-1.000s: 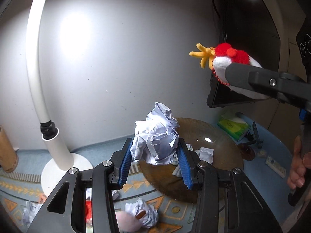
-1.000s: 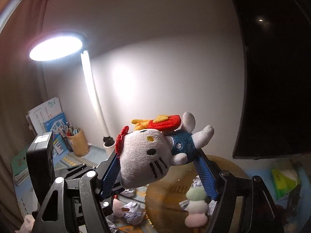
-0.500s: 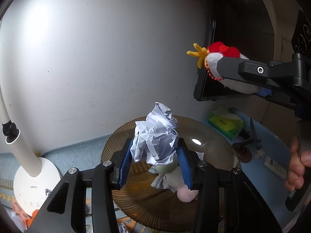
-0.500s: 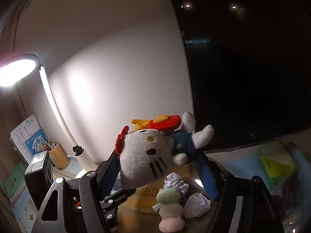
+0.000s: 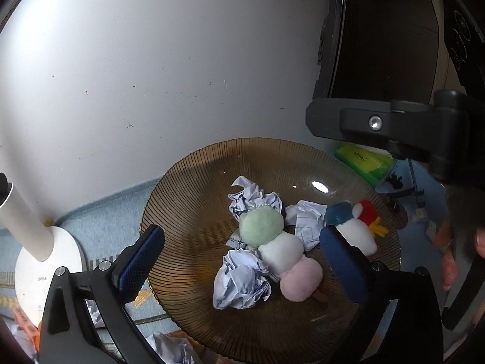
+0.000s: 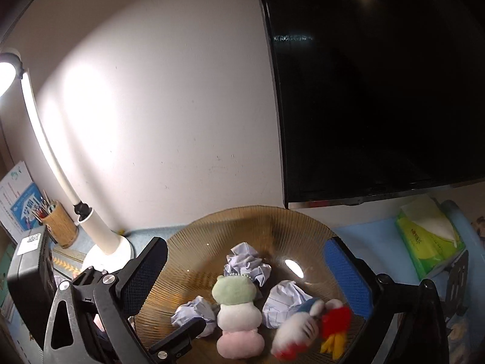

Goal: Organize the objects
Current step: 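Carry the Hello Kitty and paper ball into the glass bowl and release both, then move both tools back over the remaining paper balls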

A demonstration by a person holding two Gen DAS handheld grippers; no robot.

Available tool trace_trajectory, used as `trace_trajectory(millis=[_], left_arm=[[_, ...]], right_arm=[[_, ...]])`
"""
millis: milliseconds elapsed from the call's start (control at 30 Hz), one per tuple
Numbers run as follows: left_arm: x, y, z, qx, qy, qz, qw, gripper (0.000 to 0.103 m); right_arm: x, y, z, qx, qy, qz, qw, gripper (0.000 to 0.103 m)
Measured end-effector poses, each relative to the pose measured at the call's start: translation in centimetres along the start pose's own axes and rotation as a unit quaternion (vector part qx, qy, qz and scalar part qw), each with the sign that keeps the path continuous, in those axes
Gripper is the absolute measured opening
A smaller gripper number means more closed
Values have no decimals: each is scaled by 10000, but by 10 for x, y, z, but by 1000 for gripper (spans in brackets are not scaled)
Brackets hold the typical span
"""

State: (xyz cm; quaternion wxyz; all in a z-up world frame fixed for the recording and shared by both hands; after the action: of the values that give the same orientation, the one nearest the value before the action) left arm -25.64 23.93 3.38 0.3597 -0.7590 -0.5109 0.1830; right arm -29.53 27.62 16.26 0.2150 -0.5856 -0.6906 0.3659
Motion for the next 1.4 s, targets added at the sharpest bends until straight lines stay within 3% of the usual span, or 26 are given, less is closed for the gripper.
trace_trajectory(millis=[100, 300, 567, 733, 900, 1100, 1233, 1400], left_arm=[[4, -2, 0, 59, -61, 79, 9999, 103], [5, -7, -12, 195, -103, 51, 9997, 103], [-45, -17, -98, 491, -660, 81, 9966, 103], [-88, 16, -147, 469, -992, 46, 9939, 103], [-141, 89, -163, -97, -1631, -128, 9865, 103], [-179, 178, -156, -755, -1617, -698, 9815, 103], [-181, 207, -146, -956, -1428, -883, 9812, 103], [-178, 214, -135, -1054, -1351, -933, 9808, 103]], right_arm=[[18, -1, -9, 111, -168, 35, 9998, 103], [-5, -10, -32, 408, -197, -79, 9989, 103], [-55, -27, -85, 963, -469, -447, 9932, 103], [-113, -14, -115, 1130, -697, -994, 9862, 103], [-170, 34, -99, 607, -1078, -1456, 9816, 103], [-206, 128, -35, -546, -1081, -1887, 9745, 103], [-211, 180, -9, -1108, -1191, -1943, 9674, 103], [-213, 215, 14, -1515, -1359, -1876, 9609, 103]])
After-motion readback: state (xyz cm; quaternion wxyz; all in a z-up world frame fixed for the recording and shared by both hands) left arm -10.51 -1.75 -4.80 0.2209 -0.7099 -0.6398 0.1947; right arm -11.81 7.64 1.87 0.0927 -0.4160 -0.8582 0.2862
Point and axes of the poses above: each gripper's, at about its wrist camera, not at the fingertips, and z roughly the way its jaws point, x to its right, y to its underside, the point moved 9 cm from there along z, roughly the way its jaws point, and after that the axes turned 5 degrees about -x, right-handed, at the moved point
